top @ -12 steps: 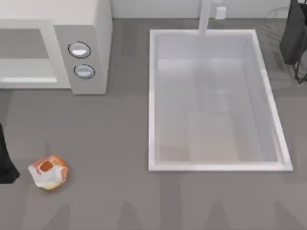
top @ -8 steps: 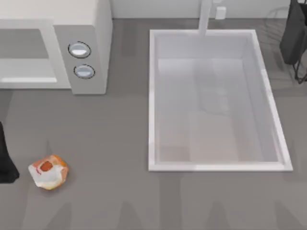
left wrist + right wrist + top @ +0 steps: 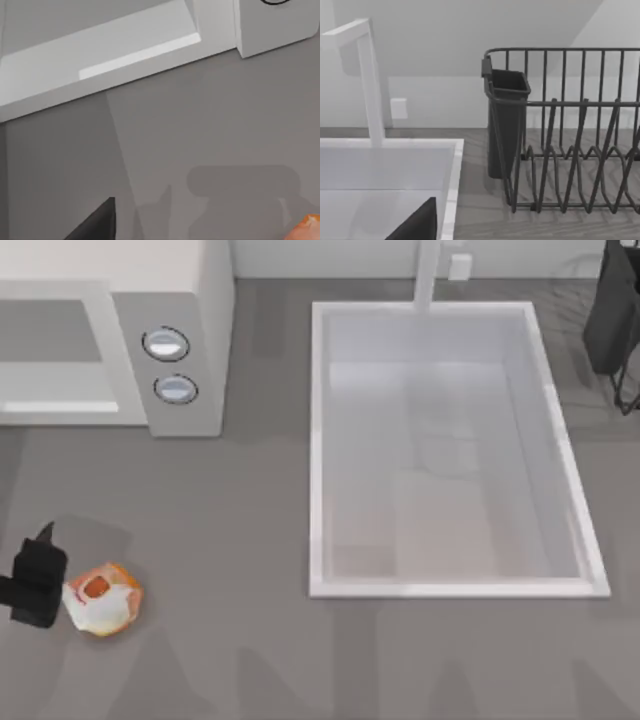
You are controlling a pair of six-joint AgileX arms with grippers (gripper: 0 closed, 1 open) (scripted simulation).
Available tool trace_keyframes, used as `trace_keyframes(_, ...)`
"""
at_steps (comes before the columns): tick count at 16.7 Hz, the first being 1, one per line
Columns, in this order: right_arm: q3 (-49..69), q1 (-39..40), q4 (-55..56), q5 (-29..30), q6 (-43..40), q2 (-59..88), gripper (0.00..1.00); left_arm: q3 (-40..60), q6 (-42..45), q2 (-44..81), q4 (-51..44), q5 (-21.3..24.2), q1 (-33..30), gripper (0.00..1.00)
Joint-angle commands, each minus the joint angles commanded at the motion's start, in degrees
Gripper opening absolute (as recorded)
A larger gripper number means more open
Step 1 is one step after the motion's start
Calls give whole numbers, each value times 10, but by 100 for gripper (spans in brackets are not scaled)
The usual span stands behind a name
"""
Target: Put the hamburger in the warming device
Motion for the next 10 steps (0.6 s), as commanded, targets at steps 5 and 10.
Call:
trace_keyframes(5,0,0,0,0,0,0,100,161,112,296,-159,5,-42,100)
trace_keyframes(10,0,0,0,0,0,0,100,299,208,509,-285,6,-75,100)
